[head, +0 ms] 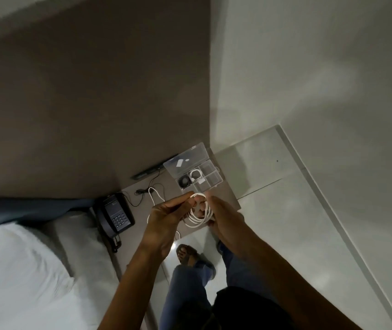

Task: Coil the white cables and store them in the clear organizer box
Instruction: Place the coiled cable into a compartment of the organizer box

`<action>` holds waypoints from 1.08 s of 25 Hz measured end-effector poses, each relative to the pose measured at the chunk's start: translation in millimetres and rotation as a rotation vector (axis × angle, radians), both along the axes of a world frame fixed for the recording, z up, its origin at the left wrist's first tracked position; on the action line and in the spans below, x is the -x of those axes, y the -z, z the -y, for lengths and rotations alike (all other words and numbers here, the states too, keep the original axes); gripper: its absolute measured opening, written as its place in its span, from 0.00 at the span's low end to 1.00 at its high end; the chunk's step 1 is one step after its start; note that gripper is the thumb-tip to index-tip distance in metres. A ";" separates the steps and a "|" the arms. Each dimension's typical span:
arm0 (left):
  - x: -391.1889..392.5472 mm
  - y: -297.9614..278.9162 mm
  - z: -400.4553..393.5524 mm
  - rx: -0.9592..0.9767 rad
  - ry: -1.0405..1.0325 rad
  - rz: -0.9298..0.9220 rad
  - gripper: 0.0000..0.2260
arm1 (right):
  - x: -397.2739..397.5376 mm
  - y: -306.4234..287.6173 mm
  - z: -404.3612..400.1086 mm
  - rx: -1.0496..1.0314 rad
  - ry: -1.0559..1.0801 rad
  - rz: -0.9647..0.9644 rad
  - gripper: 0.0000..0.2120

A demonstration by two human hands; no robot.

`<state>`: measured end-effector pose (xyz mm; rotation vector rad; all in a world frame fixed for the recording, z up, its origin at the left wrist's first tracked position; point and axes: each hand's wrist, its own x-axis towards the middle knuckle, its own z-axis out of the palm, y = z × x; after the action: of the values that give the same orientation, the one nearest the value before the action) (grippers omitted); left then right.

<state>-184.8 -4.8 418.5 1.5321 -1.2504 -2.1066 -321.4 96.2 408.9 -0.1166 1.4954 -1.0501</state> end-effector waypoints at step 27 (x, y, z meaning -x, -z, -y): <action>143.8 501.1 128.9 0.756 0.173 0.331 0.06 | 115.3 477.0 130.2 0.029 0.119 -0.796 0.08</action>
<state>-328.6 -133.6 -82.6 1.4536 -2.0405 -1.2122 -436.6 -34.0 -68.1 -0.5182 2.2176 -1.1863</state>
